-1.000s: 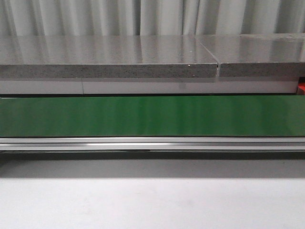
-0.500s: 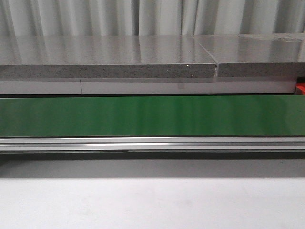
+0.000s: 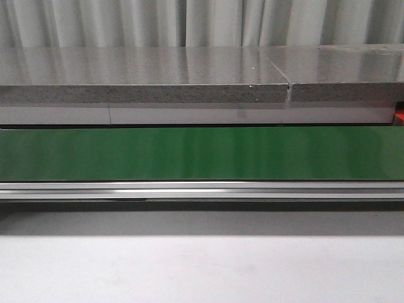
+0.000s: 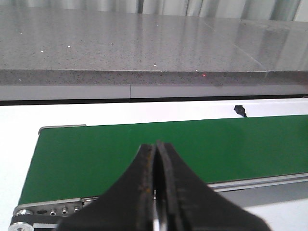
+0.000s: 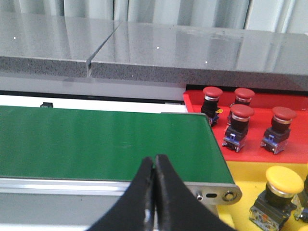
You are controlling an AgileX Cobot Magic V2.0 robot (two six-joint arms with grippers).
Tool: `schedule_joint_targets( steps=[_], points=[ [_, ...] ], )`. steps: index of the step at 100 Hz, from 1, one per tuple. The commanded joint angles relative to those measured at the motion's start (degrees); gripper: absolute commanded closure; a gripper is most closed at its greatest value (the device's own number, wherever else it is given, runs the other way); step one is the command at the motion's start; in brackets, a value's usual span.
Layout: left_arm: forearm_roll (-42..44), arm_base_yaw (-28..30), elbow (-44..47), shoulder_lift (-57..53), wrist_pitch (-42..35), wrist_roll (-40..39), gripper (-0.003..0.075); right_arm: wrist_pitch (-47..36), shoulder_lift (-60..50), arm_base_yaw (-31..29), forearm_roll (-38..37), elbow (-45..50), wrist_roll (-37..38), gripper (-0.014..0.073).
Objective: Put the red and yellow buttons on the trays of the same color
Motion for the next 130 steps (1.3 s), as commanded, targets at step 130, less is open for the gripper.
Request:
schedule_joint_targets(
  steps=[130],
  points=[
    [3.4,-0.4,-0.2,0.6,-10.8,0.0,0.0739,-5.3,-1.1,0.1,-0.2,-0.8,-0.1,0.066]
  ],
)
